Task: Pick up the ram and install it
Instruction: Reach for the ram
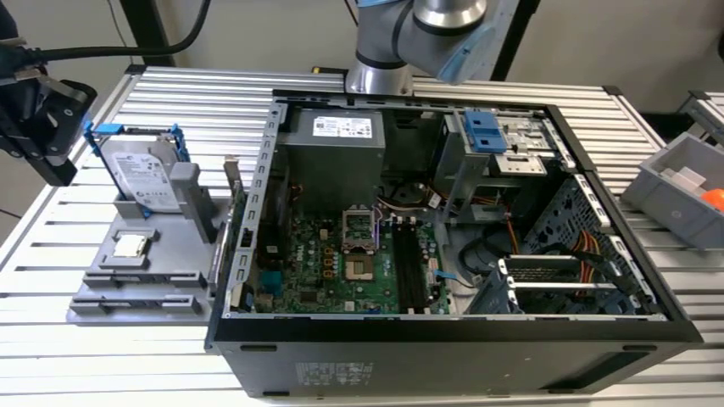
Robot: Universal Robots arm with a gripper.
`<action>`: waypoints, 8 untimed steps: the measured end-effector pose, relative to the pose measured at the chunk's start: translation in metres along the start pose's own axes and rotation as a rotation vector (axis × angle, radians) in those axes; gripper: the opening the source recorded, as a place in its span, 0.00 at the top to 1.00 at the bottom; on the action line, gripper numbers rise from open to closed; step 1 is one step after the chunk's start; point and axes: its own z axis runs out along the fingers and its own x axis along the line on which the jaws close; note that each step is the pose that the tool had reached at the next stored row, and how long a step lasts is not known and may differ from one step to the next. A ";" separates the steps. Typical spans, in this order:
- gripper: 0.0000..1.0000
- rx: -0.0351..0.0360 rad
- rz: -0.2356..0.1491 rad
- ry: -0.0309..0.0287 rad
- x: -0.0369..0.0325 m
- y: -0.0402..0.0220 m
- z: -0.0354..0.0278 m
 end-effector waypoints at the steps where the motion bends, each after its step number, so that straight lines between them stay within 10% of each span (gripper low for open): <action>1: 1.00 0.0000 0.000 0.0000 0.0000 0.0000 0.0000; 8: 1.00 0.0000 0.000 -0.0009 0.0000 0.0000 0.0000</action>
